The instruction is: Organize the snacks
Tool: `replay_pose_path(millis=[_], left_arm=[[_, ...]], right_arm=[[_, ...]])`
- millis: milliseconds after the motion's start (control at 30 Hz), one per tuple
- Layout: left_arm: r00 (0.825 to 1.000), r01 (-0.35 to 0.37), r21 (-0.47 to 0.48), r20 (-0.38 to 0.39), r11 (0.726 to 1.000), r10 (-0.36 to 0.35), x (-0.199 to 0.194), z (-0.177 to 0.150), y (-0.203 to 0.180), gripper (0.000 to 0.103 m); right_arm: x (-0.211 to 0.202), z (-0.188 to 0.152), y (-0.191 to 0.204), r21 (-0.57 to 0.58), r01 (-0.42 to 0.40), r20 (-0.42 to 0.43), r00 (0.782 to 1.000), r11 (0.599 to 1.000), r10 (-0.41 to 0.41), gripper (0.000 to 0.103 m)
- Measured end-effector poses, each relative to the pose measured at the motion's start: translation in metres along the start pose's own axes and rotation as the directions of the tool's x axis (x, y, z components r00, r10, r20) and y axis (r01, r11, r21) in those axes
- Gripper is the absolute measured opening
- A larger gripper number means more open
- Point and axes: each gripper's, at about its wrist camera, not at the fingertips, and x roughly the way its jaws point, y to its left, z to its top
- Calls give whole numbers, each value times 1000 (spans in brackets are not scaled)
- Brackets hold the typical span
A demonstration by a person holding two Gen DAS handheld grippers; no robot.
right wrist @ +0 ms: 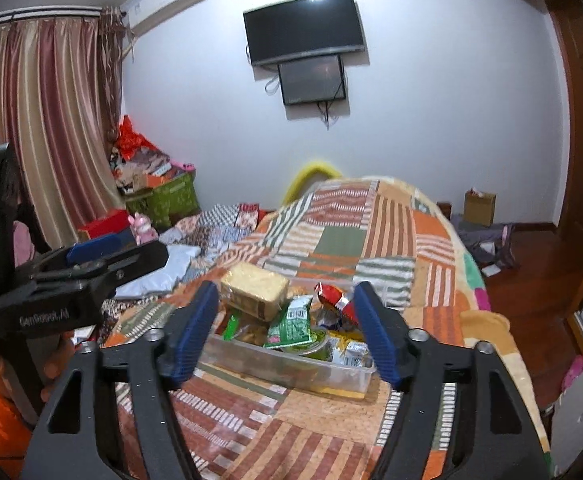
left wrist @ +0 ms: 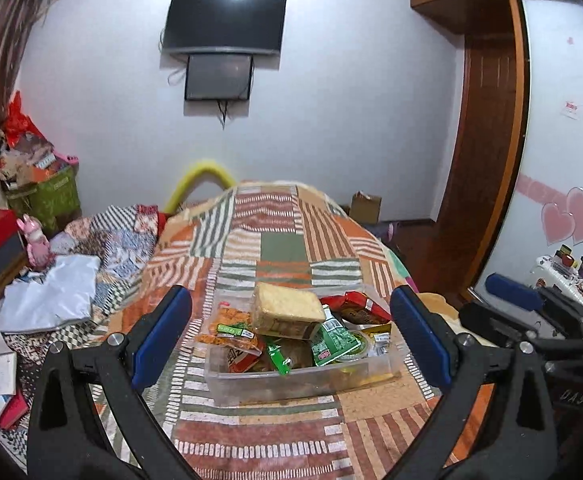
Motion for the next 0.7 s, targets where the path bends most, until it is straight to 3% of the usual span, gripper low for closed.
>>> replay_pose_path(millis=[167, 400, 700], left_arm=[[1000, -1, -11, 28, 1000, 2, -25, -8, -1, 102], [999, -12, -17, 53, 1000, 13, -46, -18, 1, 103], [998, -6, -11, 55, 1000, 6, -57, -35, -5, 103]], right_arm=[[-19, -3, 11, -13, 39, 41, 998, 999, -38, 83], [-26, -11, 19, -3, 98, 41, 994, 995, -98, 84], [-36, -20, 21, 5, 108, 38, 993, 994, -109, 84]])
